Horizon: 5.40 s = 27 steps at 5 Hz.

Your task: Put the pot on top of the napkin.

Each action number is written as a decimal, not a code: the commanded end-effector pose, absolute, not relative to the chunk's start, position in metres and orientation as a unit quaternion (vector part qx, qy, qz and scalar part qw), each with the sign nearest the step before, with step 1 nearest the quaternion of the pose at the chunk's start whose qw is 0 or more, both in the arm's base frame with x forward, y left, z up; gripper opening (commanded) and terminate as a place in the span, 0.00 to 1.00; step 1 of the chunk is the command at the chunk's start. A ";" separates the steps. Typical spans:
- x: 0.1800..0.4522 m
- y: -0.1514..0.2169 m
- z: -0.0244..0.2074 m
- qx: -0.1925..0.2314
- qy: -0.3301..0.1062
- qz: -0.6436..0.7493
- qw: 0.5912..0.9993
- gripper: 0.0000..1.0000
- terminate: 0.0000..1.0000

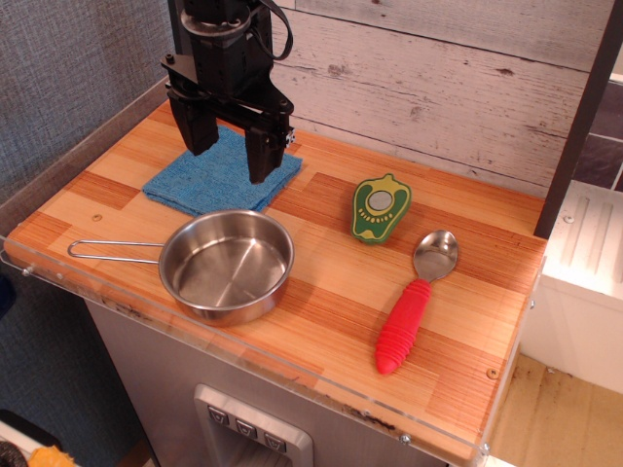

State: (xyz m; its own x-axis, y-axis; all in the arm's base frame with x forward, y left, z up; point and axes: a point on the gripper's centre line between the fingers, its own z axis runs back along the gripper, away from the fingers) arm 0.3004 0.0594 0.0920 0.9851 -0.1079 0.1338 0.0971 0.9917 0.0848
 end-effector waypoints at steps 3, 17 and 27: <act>0.266 0.047 0.071 0.041 -0.057 -0.058 0.996 1.00 0.00; 0.276 0.038 0.130 0.019 -0.128 -0.176 0.976 0.00 0.00; 0.335 0.081 0.104 0.077 -0.057 -0.096 0.991 1.00 0.00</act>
State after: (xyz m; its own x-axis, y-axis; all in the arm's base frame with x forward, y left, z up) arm 0.3358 0.0729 0.0868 0.9786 -0.1985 0.0543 0.1901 0.9729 0.1318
